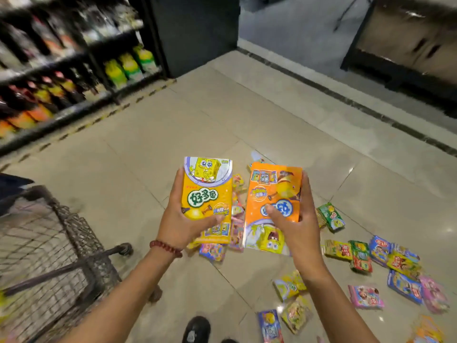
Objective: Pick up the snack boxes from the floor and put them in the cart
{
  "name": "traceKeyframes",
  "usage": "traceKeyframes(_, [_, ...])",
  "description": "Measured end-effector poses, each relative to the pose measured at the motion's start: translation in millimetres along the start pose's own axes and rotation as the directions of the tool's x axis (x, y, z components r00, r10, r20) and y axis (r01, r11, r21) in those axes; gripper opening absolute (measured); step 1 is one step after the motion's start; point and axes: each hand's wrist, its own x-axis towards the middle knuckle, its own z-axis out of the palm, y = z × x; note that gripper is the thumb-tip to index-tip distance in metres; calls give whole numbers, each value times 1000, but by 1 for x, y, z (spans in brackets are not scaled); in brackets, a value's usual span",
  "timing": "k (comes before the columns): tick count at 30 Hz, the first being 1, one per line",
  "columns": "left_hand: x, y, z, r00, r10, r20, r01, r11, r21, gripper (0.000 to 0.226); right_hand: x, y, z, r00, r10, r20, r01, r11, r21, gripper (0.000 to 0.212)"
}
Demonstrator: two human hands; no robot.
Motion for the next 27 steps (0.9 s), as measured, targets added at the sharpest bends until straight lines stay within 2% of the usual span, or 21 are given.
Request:
traceKeyframes(6, [-29,79,-92,970,116,-214,-118,993,6,120,0,-86,92,965,-119,233,109,992,58,91])
traceKeyframes(13, [-105,110,-231,869,148,-472,-144,989,44,113,-62,-149,235,828,-216,517,151,975,166,87])
traceKeyframes(20, [-207,82,-377,736,107,-668,-73,994,79,109,-178,-148,380,628,-203,751,136,979,150,85])
traceKeyframes(23, [-253,50,-436,686,31,-727,39,996,79,115,-234,-134,435,581,-169,796,97,986,138,82])
traceKeyframes(27, [-312,-3,-507,627,-73,-775,146,989,25,119,-308,-98,500,536,-56,843,50,998,34,86])
